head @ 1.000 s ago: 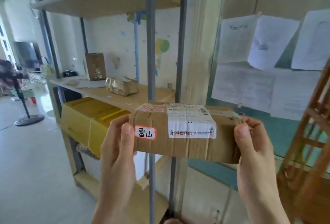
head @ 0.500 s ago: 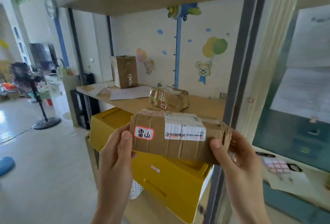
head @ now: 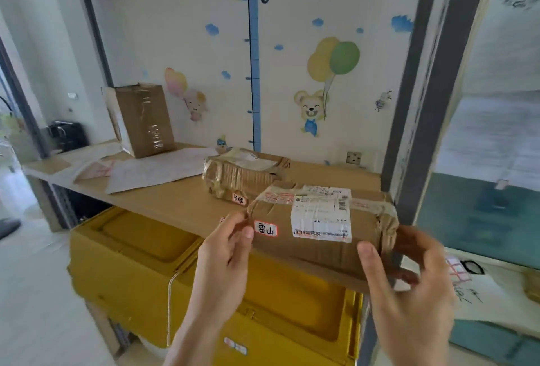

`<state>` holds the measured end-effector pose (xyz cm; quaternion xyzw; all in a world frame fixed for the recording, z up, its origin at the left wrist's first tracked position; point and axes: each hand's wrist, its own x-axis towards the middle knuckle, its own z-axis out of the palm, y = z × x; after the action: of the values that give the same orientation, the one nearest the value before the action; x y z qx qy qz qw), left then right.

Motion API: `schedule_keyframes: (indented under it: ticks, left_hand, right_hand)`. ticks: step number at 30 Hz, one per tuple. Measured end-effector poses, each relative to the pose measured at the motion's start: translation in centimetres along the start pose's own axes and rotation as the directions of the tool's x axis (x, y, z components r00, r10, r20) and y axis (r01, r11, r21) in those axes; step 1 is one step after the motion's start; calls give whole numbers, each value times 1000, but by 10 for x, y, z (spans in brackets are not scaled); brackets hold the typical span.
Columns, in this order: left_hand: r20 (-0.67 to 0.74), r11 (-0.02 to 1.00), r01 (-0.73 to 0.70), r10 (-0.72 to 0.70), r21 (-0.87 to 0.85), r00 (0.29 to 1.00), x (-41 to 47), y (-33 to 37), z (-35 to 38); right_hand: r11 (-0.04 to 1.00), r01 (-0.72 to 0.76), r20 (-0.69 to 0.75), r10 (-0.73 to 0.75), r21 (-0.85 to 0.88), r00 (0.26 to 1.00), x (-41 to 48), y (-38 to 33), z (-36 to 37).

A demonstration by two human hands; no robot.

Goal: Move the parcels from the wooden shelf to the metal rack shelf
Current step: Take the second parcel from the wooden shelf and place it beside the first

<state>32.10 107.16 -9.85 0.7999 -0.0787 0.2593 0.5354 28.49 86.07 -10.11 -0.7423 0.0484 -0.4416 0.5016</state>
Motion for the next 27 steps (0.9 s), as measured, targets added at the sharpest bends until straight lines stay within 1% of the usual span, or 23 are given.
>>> schedule_keyframes:
  ticks: [2, 7, 9, 10, 12, 14, 17, 20, 27]
  left_hand:
    - [22, 1000, -3, 2, 16, 1000, 9, -7, 5]
    - [61, 994, -45, 39, 104, 997, 31, -11, 11]
    - [83, 987, -51, 38, 155, 996, 37, -7, 11]
    - [95, 983, -52, 35, 176, 995, 39, -7, 12]
    - [94, 971, -53, 31, 233, 995, 44, -6, 13]
    - [91, 957, -74, 51, 279, 995, 51, -5, 15]
    - [122, 944, -103, 68, 312, 990, 63, -2, 21]
    - [133, 945, -103, 64, 309, 989, 75, -6, 29]
    - [62, 945, -51, 33, 323, 998, 83, -15, 38]
  right_hand:
    - [992, 34, -40, -39, -118, 998, -2, 7, 3]
    - [962, 55, -81, -79, -269, 994, 0, 11, 8]
    - [952, 11, -105, -45, -306, 993, 1, 12, 9]
    - [952, -40, -129, 0, -304, 992, 3, 12, 9]
    - [941, -184, -181, 136, -284, 974, 12, 13, 9]
    - [928, -251, -190, 204, -273, 960, 27, 14, 8]
    - [941, -256, -65, 247, -222, 967, 47, 13, 7]
    - [938, -293, 39, 305, -183, 952, 57, 13, 9]
    - [947, -275, 6, 280, -167, 960, 59, 14, 20]
